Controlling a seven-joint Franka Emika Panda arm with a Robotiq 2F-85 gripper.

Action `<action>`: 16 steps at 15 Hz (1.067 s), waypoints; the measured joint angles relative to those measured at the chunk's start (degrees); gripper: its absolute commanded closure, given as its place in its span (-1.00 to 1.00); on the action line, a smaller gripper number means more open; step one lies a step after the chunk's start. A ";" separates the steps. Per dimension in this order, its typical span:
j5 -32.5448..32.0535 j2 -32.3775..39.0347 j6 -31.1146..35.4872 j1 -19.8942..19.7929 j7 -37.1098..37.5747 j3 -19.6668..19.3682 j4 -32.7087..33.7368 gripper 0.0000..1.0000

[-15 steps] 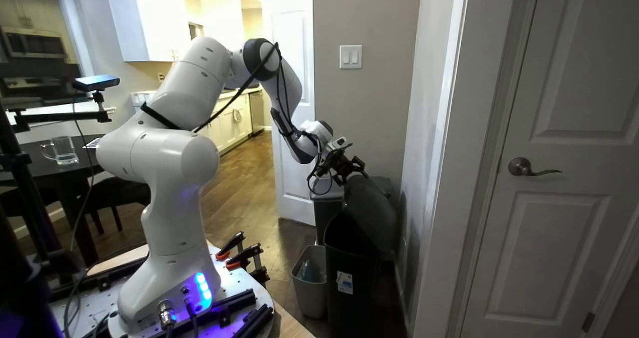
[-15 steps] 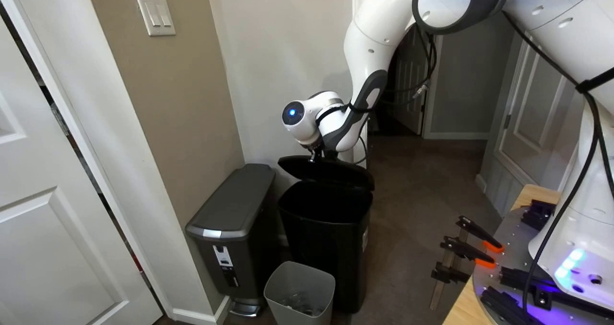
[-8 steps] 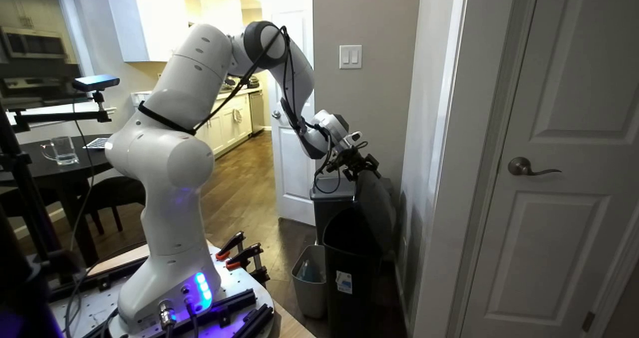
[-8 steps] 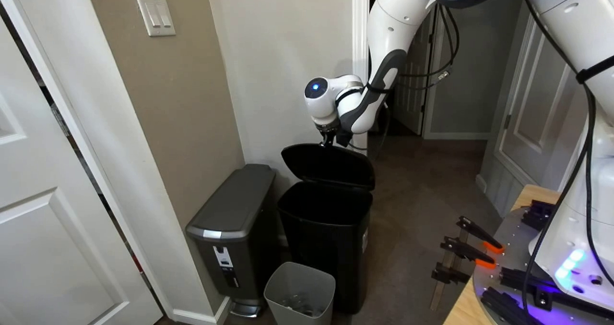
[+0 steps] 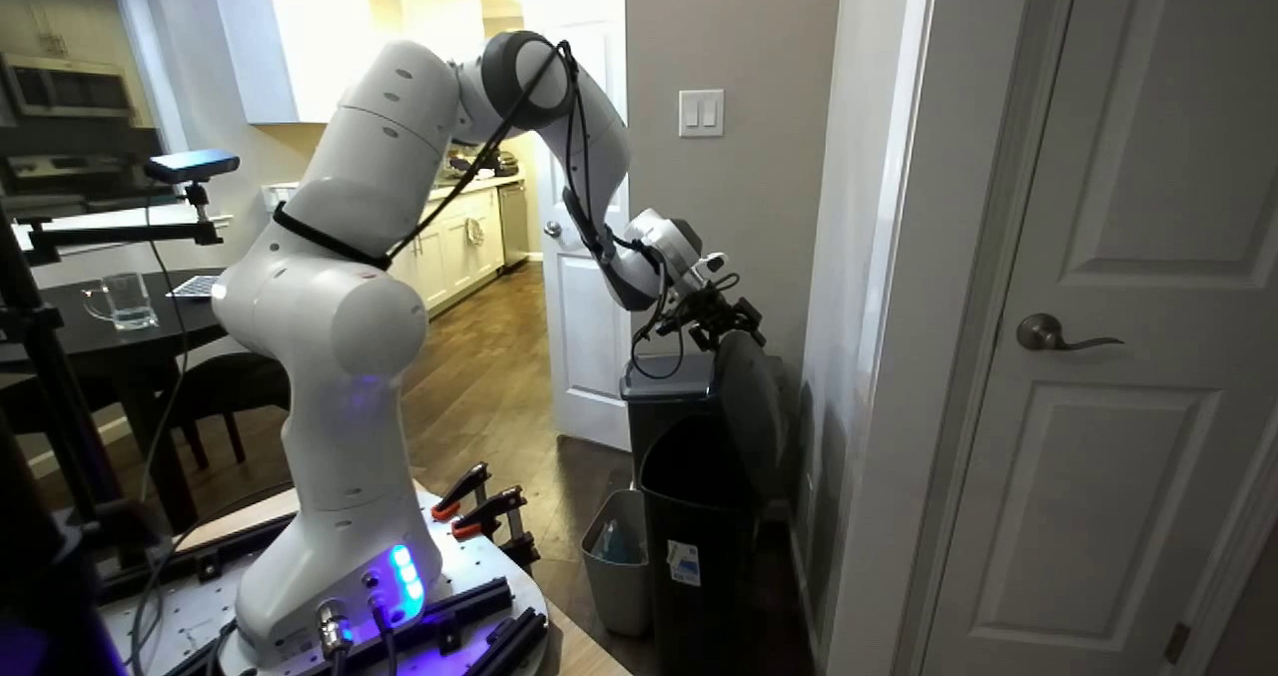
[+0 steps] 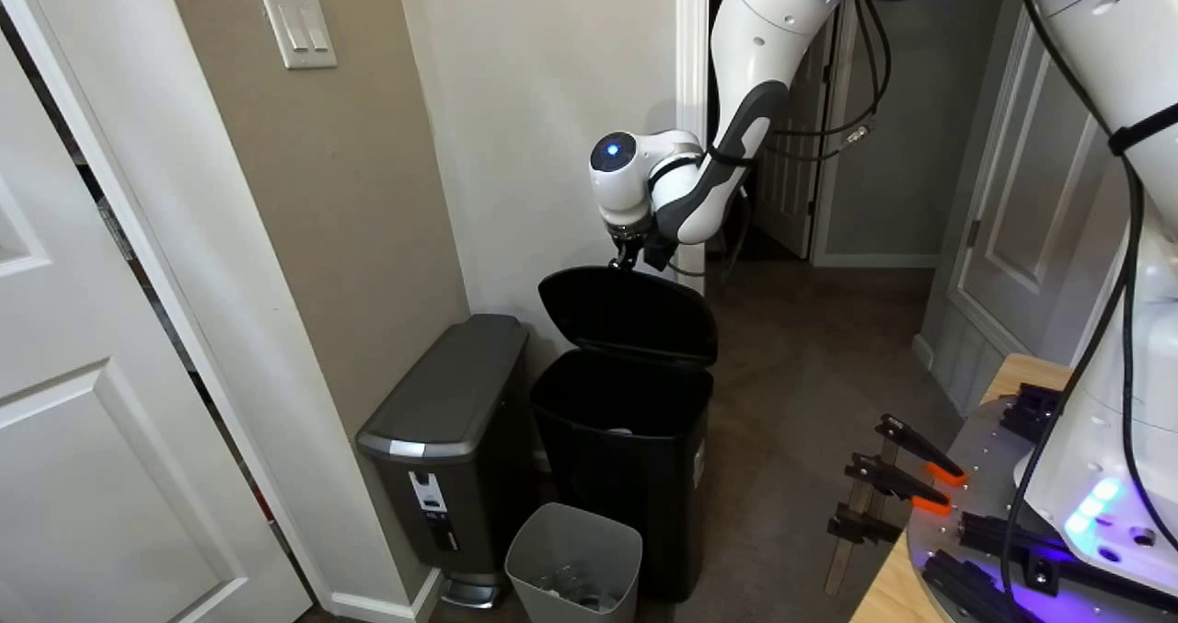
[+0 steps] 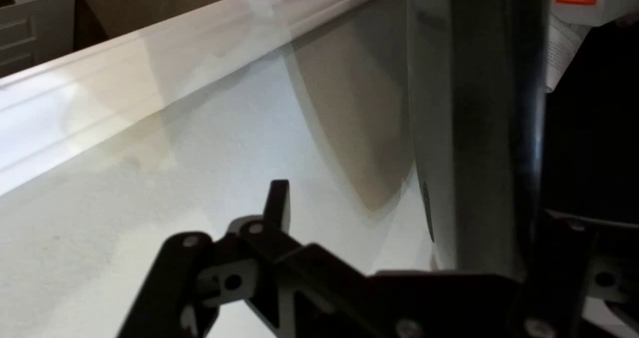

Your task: Open the lid of the black bin

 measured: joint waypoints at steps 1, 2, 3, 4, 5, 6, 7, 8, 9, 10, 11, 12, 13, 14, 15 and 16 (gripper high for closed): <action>-0.05 -0.02 0.00 -0.05 0.01 0.00 0.00 -1.00; -0.05 -0.03 0.13 -0.21 0.04 0.02 0.00 -1.00; -0.05 -0.03 0.76 -0.63 0.11 0.12 0.00 -1.00; 0.15 -0.03 2.21 -1.43 0.20 0.36 -0.06 -1.00; 0.53 -0.03 4.26 -2.62 0.23 0.72 -0.19 -1.00; 1.39 -0.03 6.99 -3.91 0.23 0.84 -0.48 -1.00; 2.07 -0.03 9.74 -5.25 0.23 0.86 -0.83 -1.00; 2.46 -0.03 12.04 -6.52 0.23 0.89 -1.07 -1.00; 2.73 -0.02 14.06 -7.70 0.22 0.94 -1.24 -1.00; 2.93 0.01 15.69 -8.76 0.21 1.09 -1.31 -1.00; 3.20 0.08 16.93 -9.72 0.17 1.36 -1.32 -1.00; 3.44 0.13 17.62 -10.39 0.09 1.67 -1.32 -1.00; 3.52 0.16 17.85 -10.71 0.09 1.88 -1.32 -1.00; 3.56 0.17 17.90 -10.84 0.09 2.06 -1.32 -1.00; 3.61 0.18 17.90 -10.85 0.09 2.21 -1.32 -1.00; 3.65 0.19 17.90 -10.85 0.09 2.33 -1.32 -1.00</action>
